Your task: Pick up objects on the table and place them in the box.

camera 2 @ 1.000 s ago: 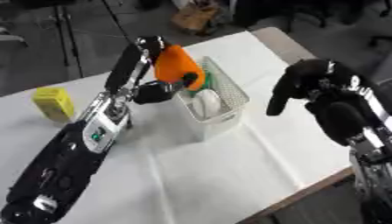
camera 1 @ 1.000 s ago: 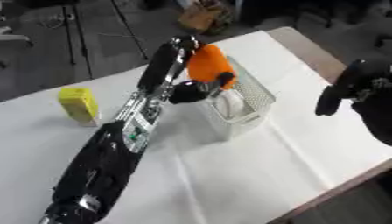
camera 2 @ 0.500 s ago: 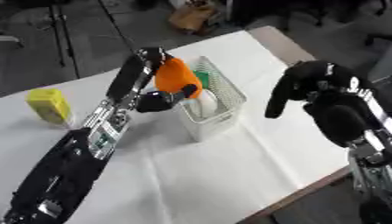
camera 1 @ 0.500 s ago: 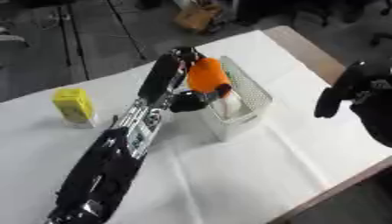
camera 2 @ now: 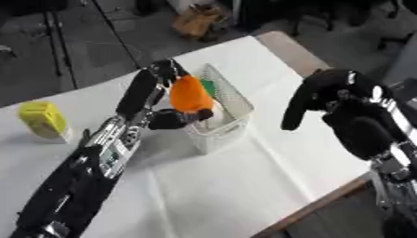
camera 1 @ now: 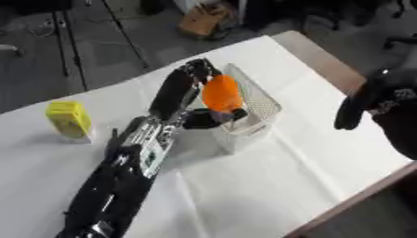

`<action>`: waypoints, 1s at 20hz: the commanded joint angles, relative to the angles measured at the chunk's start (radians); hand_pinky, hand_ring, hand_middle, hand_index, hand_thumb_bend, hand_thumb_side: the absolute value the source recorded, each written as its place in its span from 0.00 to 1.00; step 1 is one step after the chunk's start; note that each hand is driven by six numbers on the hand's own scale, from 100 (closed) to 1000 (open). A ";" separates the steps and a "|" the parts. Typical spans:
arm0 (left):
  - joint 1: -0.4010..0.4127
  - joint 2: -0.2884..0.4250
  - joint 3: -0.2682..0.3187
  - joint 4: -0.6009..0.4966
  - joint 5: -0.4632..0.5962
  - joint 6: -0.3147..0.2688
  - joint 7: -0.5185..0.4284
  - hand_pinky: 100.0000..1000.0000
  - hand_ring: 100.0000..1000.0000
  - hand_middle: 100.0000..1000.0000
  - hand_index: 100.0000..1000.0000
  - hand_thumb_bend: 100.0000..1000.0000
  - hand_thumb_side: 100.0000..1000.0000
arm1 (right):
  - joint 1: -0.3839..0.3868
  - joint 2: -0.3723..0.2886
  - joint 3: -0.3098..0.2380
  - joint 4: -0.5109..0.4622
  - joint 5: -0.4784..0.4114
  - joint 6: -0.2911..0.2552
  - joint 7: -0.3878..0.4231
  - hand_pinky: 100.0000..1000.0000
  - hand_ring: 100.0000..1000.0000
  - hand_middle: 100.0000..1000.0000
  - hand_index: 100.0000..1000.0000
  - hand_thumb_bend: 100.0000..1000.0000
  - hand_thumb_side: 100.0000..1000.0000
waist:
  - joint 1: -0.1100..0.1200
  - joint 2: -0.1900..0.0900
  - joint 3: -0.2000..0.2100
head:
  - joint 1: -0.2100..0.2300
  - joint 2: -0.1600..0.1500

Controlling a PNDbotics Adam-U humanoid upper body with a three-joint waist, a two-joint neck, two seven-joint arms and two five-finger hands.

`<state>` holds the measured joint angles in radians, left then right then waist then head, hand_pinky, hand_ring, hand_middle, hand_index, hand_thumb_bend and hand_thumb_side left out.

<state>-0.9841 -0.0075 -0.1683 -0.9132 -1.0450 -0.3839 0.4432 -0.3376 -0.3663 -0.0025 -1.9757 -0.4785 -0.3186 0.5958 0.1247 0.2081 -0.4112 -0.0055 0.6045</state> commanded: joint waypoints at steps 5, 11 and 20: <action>-0.012 -0.003 0.016 0.003 -0.048 0.028 -0.004 0.45 0.55 0.63 0.69 0.98 0.52 | -0.017 -0.011 -0.001 -0.024 -0.008 0.001 0.005 0.46 0.48 0.58 0.81 0.26 0.55 | 0.013 0.005 -0.011 | 0.010 -0.023; -0.010 -0.005 0.018 0.007 -0.062 0.034 -0.002 0.49 0.60 0.69 0.73 1.00 0.53 | -0.017 -0.011 -0.002 -0.024 -0.008 0.002 0.005 0.46 0.48 0.58 0.81 0.26 0.55 | 0.015 0.006 -0.013 | 0.010 -0.023; -0.002 0.020 0.034 -0.028 -0.028 0.063 0.027 0.57 0.67 0.75 0.80 0.98 0.58 | -0.003 -0.010 -0.006 -0.024 -0.003 0.004 0.001 0.46 0.48 0.58 0.81 0.26 0.55 | 0.007 -0.005 0.002 | 0.006 -0.015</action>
<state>-0.9730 -0.0083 -0.1427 -0.9152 -1.0864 -0.3260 0.4653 -0.3323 -0.3661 -0.0009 -1.9757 -0.4785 -0.3156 0.5978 0.1335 0.2099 -0.4061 0.0030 0.5894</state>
